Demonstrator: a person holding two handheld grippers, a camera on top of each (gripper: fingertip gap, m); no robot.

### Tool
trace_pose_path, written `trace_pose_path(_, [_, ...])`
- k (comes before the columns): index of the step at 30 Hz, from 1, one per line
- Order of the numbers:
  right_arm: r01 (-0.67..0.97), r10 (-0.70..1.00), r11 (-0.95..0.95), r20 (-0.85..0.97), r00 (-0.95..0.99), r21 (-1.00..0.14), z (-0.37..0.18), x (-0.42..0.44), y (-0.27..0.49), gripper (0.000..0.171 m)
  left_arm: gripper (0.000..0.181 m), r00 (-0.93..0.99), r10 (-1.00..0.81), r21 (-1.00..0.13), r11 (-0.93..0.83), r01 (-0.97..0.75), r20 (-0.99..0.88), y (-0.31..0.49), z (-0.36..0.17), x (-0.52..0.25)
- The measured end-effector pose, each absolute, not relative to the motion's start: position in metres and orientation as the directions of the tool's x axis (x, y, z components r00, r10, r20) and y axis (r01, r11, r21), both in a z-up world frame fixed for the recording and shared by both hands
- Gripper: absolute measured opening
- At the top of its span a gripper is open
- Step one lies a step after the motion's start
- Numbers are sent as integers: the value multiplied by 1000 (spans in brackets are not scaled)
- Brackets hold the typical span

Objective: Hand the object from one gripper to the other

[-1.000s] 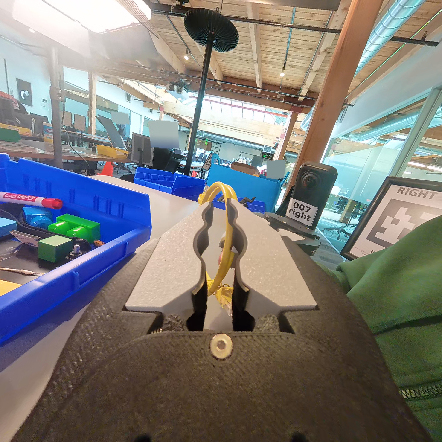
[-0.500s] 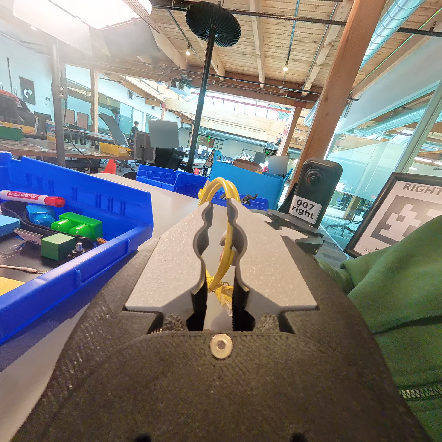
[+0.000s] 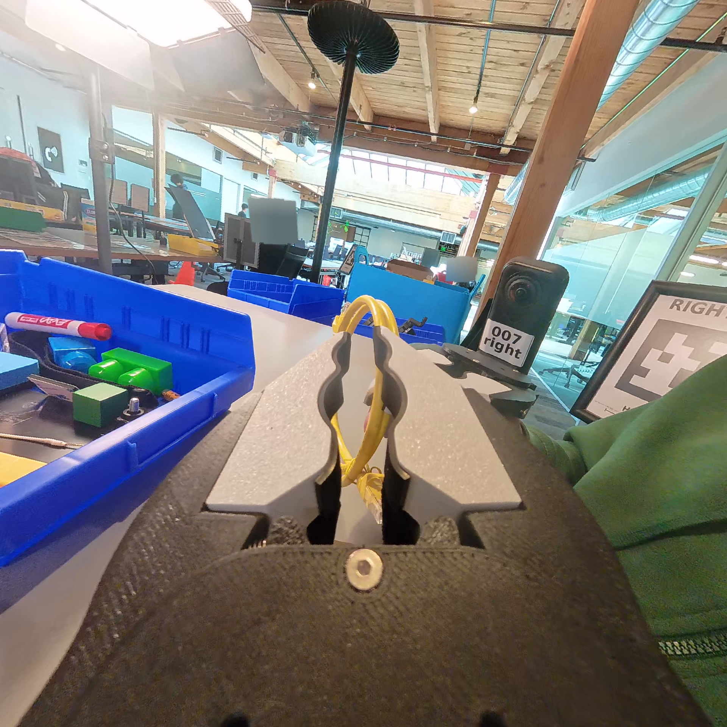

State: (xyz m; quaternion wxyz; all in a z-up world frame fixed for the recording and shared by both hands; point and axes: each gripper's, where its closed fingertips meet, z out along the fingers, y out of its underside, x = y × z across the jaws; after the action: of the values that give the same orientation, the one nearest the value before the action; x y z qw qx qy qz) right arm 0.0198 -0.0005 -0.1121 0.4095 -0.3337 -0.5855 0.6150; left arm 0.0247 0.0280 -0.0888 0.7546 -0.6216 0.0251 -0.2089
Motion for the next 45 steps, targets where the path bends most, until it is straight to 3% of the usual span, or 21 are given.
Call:
trace_pose_path(23, [-126, 908, 30, 79, -411, -992, -110, 19, 5, 7, 12, 930, -280, -940, 171, 294, 240, 28, -86, 10])
trace_pose_path(45, [-189, 936, -112, -40, -350, -976, -92, 22, 31, 8, 17, 943, -285, -968, 129, 217, 173, 32, -94, 22])
